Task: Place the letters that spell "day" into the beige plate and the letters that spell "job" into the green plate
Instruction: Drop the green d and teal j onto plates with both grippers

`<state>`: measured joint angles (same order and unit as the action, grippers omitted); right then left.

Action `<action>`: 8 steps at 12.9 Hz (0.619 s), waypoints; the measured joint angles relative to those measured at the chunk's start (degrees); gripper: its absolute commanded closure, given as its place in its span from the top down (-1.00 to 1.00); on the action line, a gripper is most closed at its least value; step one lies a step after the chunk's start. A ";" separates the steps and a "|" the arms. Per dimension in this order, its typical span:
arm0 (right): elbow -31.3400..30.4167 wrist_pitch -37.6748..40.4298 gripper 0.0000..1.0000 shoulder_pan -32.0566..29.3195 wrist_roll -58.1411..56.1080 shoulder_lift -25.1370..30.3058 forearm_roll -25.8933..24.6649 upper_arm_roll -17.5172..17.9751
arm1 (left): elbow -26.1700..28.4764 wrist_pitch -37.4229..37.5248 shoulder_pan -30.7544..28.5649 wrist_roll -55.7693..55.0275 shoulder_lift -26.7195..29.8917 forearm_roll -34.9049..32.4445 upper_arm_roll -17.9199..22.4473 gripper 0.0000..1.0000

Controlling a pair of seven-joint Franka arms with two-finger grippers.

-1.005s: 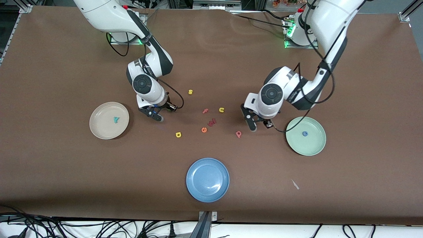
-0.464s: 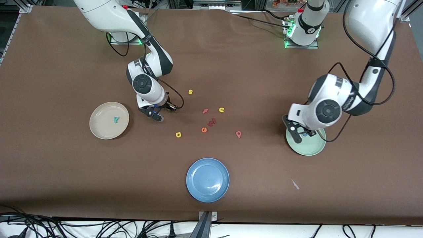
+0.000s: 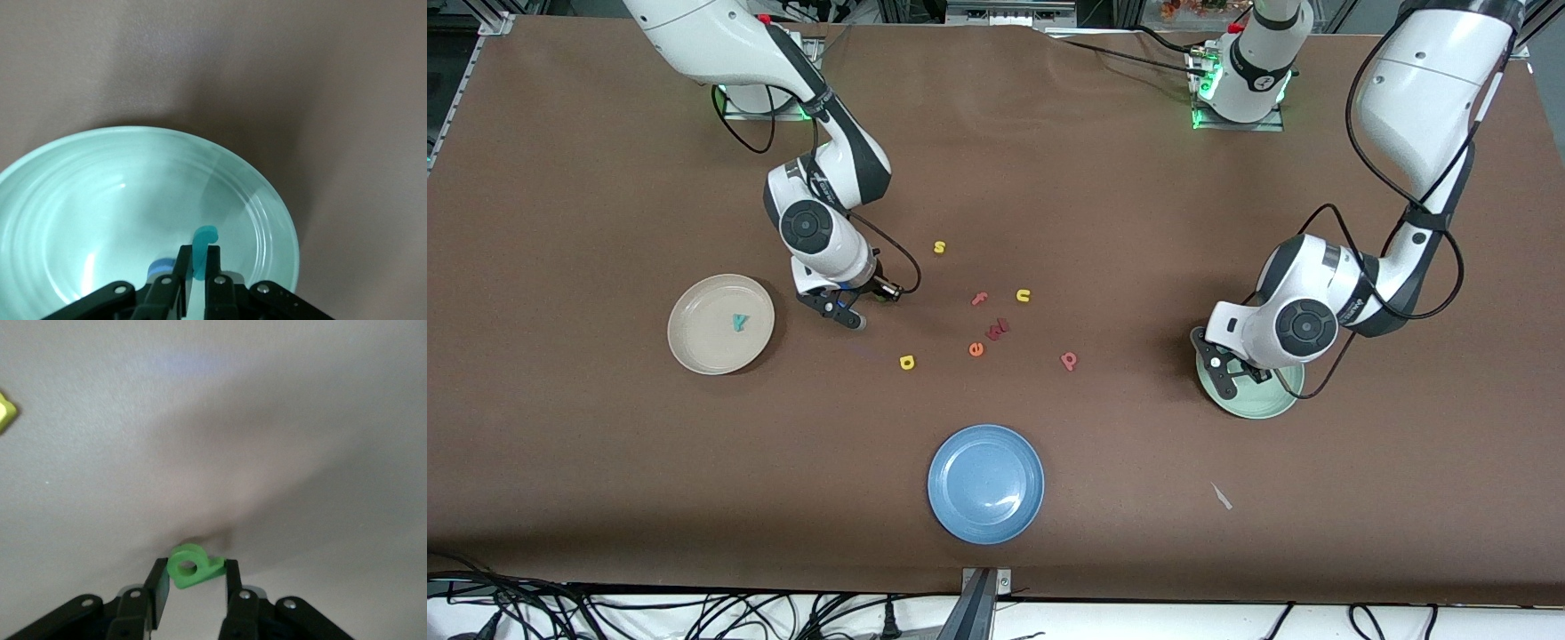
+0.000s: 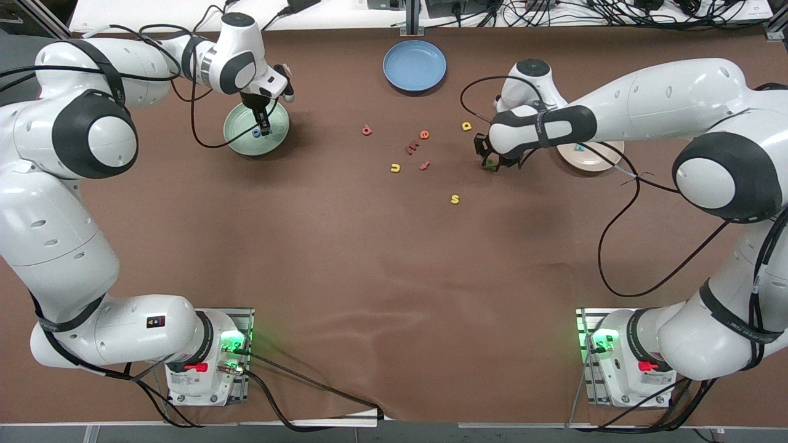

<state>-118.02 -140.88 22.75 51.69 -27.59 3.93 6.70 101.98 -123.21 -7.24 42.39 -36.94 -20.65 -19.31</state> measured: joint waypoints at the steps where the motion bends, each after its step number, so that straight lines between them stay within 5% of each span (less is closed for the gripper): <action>1: 0.23 2.27 -0.59 0.01 -2.73 1.19 -0.01 -1.21 | -0.10 -0.25 0.01 0.46 -0.06 -0.01 -0.15 1.00; 5: -0.23 9.78 -0.59 -0.10 -17.07 7.03 -0.01 -8.36 | -1.83 1.90 0.05 0.80 2.90 1.02 -1.66 1.00; 8: -2.93 10.11 -0.59 -0.09 -26.11 9.12 -0.01 -12.83 | -2.05 2.88 0.14 -1.74 5.82 8.87 -2.42 1.00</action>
<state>-120.95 -130.76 22.66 25.58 -18.47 3.92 -6.12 99.93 -120.33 -7.10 40.65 -31.12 -11.79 -21.74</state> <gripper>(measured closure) 0.617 0.154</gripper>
